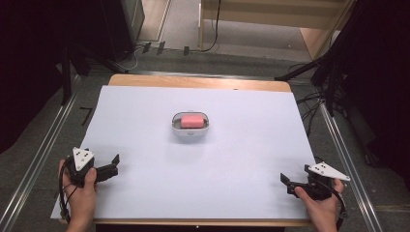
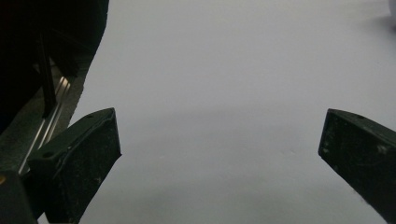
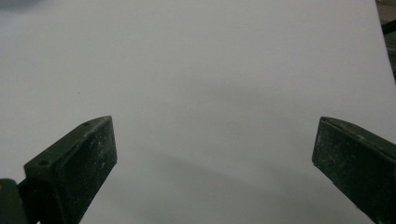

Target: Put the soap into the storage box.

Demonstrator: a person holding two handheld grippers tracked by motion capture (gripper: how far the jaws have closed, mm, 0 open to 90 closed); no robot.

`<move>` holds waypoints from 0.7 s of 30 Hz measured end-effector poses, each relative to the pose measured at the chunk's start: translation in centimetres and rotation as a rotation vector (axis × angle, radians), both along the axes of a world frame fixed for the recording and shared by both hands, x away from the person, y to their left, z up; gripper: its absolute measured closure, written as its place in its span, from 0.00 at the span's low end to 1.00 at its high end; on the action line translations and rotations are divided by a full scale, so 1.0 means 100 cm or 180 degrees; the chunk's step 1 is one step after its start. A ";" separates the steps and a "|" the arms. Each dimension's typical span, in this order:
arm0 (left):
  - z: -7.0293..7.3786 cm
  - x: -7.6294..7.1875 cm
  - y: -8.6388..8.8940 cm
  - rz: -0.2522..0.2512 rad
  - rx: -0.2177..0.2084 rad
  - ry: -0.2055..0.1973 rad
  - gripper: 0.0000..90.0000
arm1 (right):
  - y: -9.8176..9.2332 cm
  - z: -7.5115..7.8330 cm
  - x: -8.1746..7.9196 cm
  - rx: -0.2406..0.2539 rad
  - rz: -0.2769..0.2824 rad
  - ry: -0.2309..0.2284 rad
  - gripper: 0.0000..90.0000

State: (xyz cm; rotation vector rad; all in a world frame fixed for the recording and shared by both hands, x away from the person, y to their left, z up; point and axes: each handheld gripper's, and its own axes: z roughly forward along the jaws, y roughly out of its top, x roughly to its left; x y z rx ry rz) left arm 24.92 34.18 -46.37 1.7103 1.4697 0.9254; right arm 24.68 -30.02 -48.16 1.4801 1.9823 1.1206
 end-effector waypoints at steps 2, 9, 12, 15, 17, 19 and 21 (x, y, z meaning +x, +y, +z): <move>0.000 0.000 0.000 0.0000 0.0000 0.0003 0.00 | -0.004 0.000 -0.002 0.0036 -0.0046 -0.0006 0.00; 0.000 0.000 0.000 0.0000 -0.0006 0.0004 0.00 | -0.014 -0.002 -0.007 0.0024 -0.0150 -0.0061 0.00; 0.000 0.000 0.000 -0.0001 -0.0008 0.0008 0.00 | -0.018 -0.002 -0.011 0.0055 -0.0213 -0.0082 0.00; 0.000 0.000 0.000 -0.0005 -0.0006 0.0014 0.00 | -0.022 -0.003 -0.014 0.0018 -0.0285 -0.0110 0.00; 0.000 0.001 0.000 -0.0008 -0.0007 0.0016 0.00 | -0.023 -0.004 -0.015 0.0075 -0.0291 -0.0116 0.00; 0.000 0.001 0.000 -0.0007 -0.0006 0.0016 0.00 | -0.022 -0.005 -0.015 0.0067 -0.0291 -0.0119 0.01; 0.000 0.001 0.000 -0.0007 -0.0007 0.0015 0.00 | -0.022 -0.005 -0.014 0.0049 -0.0280 -0.0115 0.01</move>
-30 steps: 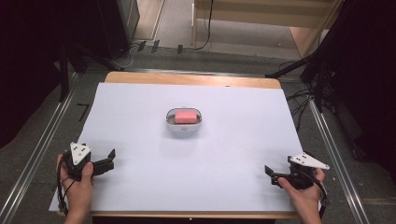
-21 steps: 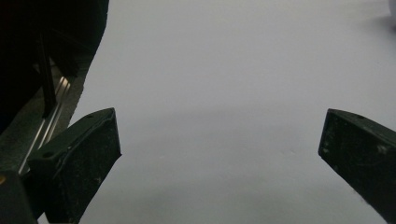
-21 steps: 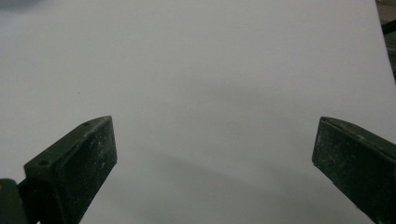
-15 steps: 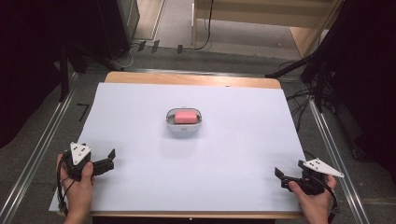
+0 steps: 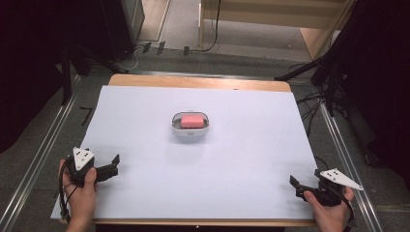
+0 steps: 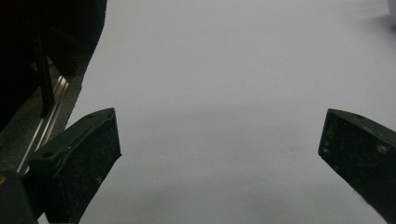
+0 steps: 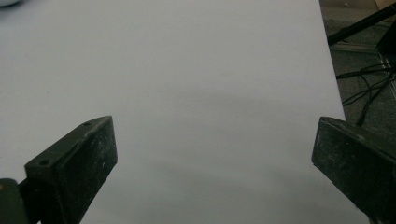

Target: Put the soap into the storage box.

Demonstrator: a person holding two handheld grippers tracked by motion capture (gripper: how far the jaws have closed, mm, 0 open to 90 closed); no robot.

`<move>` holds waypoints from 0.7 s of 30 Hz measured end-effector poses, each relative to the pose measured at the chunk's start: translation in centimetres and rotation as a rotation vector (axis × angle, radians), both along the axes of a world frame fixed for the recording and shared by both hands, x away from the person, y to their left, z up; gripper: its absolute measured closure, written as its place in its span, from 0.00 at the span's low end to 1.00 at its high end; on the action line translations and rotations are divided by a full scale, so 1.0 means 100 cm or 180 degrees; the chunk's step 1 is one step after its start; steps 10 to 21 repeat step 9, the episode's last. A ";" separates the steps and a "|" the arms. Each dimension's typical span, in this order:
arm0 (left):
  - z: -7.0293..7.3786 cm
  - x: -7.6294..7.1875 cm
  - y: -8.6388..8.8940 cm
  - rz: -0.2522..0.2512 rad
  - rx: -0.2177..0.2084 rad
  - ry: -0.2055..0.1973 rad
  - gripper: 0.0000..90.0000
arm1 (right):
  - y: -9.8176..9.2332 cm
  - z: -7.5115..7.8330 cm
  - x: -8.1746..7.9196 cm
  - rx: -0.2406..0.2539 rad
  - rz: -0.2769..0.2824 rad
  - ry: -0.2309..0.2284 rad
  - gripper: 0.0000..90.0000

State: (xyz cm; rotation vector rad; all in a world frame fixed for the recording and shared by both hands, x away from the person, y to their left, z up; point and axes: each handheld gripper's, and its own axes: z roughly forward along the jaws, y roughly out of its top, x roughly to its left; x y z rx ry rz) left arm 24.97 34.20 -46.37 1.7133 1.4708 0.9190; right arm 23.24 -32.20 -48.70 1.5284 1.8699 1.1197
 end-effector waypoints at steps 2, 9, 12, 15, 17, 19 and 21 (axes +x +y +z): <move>0.000 0.000 0.000 -0.0002 -0.0002 0.0001 0.00 | 0.001 -0.001 0.001 0.0013 -0.0001 -0.0005 0.01; 0.000 0.002 0.000 -0.0002 -0.0006 0.0057 0.00 | 0.002 -0.002 0.002 -0.0017 0.0032 0.0037 0.01; 0.000 0.002 0.000 -0.0002 -0.0006 0.0057 0.00 | 0.002 -0.002 0.002 -0.0017 0.0032 0.0037 0.01; 0.000 0.002 0.000 -0.0002 -0.0006 0.0057 0.00 | 0.002 -0.002 0.002 -0.0017 0.0032 0.0037 0.01; 0.000 0.002 0.000 -0.0002 -0.0006 0.0057 0.00 | 0.002 -0.002 0.002 -0.0017 0.0032 0.0037 0.01; 0.000 0.002 0.000 -0.0002 -0.0006 0.0057 0.00 | 0.002 -0.002 0.002 -0.0017 0.0032 0.0037 0.01; 0.000 0.002 0.000 -0.0002 -0.0006 0.0057 0.00 | 0.002 -0.002 0.002 -0.0017 0.0032 0.0037 0.01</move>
